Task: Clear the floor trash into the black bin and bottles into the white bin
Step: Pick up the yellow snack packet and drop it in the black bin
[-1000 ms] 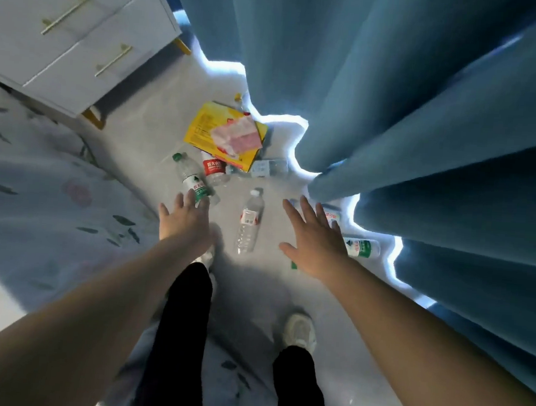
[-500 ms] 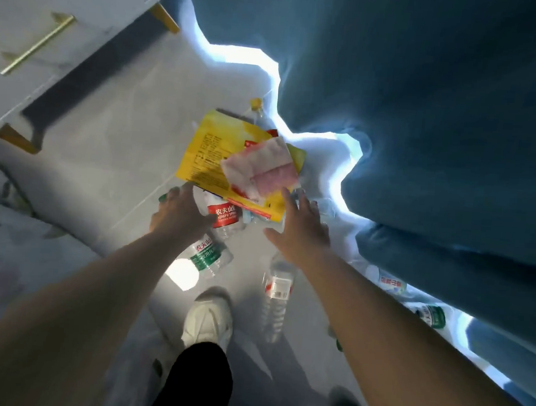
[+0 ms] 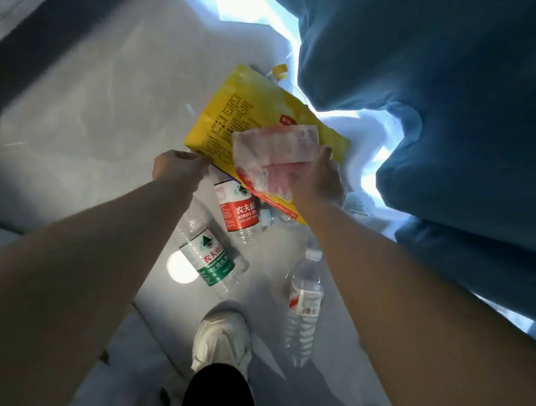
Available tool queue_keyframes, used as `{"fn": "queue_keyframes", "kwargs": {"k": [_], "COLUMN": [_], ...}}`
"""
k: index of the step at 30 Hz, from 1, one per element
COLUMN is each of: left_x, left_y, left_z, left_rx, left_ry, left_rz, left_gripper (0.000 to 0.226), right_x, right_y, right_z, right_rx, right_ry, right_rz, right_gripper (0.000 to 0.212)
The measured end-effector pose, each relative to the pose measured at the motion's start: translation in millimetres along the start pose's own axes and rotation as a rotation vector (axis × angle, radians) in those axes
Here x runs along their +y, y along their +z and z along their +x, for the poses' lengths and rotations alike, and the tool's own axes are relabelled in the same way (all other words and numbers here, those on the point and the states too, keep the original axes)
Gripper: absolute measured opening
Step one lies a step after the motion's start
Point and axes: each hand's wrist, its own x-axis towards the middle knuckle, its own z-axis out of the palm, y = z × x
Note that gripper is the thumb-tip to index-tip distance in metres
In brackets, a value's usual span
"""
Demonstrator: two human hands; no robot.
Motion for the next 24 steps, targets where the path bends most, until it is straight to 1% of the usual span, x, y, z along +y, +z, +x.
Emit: {"fn": "queue_keyframes", "kwargs": {"k": [1,3,6,8,11,13,15,17,18,21,22,24], "left_x": [1,3,17,25,34,36,38,39,40,44,46,52], "left_y": [0,1,5,12,21,21,12,-5,-15,-49,-60,-82], "left_z": [-2,-3,-3,2,0,-5,-18,-36,-45,-74,-84,-105], "left_rx": [-0.028,-0.085,-0.116,-0.086,-0.022,-0.053,-0.099,-0.122,-0.121,-0.093,-0.086,-0.074], "left_ry": [-0.003,-0.031,-0.092,-0.075,0.004,0.003,-0.019,0.01,0.032,0.082,0.089,0.1], "left_rz": [-0.033,-0.084,-0.147,-0.147,-0.107,-0.161,-0.268,-0.318,-0.321,-0.299,-0.283,-0.24], "left_gripper": [0.022,0.033,0.051,0.047,0.029,0.028,0.027,0.022,0.022,0.014,0.014,0.019], "right_x": [1,7,12,11,14,19,25,34,40,62,72,89], "right_y": [0,-2,-4,-5,-5,-7,-14,-27,-35,-66,-77,-102], "right_z": [-1,-2,2,8,14,13,5,-7,-14,-43,-52,-71], "right_rx": [-0.01,-0.033,-0.057,-0.036,-0.018,-0.024,-0.056,-0.087,-0.092,-0.114,-0.098,-0.061], "right_ry": [0.027,0.05,0.035,0.037,0.071,0.078,0.049,0.047,0.073,0.22,0.263,0.292], "right_rz": [0.025,0.025,-0.043,-0.043,0.009,0.089,0.183,0.276,0.331,0.539,0.577,0.557], "right_gripper": [0.041,0.033,0.034,0.032,0.027,0.021,0.027,0.029,0.027,0.013,0.012,0.008]}}
